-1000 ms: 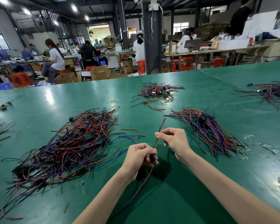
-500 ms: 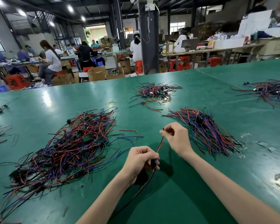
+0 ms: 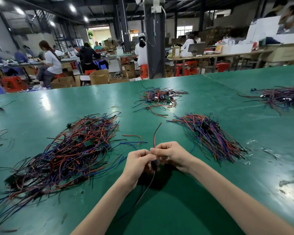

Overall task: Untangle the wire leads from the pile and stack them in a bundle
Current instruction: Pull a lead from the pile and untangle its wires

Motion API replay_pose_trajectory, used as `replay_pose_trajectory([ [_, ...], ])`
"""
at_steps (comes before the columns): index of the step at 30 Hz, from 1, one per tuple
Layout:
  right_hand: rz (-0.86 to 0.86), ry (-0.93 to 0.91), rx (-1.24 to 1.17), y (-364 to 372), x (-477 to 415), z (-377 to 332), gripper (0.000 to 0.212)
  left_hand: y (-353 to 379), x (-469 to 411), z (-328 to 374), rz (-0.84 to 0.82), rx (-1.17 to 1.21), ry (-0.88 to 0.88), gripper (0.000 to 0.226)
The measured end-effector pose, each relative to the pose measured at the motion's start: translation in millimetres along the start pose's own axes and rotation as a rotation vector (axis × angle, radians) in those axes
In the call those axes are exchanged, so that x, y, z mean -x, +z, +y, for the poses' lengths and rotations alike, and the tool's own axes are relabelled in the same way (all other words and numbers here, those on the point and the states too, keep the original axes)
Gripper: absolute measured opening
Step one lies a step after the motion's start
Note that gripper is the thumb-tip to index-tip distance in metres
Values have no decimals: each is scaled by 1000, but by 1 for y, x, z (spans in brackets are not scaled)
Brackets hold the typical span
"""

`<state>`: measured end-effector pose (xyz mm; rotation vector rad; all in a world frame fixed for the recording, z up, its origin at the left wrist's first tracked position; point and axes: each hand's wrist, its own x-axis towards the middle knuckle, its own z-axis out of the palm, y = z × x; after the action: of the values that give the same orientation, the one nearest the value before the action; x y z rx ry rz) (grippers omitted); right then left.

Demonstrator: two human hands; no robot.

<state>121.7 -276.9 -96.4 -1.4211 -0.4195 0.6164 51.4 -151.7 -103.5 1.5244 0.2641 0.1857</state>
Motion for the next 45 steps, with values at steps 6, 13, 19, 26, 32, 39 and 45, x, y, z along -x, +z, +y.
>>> replay_pose_trajectory([
  [6,186,-109,80,-1,-6,5,26,2,-3,1,18,3,3,29],
  [13,559,-214,126,-26,-24,5,24,6,5,6,-135,47,-61,28],
  [19,683,-273,374,-58,-29,2,21,9,10,7,-199,-22,-76,25],
  [26,666,-351,484,-49,-32,6,13,5,4,5,-148,37,-71,24],
  [32,374,-145,220,-23,-11,4,20,-9,-9,6,140,139,-7,18],
  [39,22,14,328,18,13,7,21,-10,-11,1,209,113,-1,21],
  [45,50,3,128,22,18,2,12,-12,-6,6,103,201,34,25],
])
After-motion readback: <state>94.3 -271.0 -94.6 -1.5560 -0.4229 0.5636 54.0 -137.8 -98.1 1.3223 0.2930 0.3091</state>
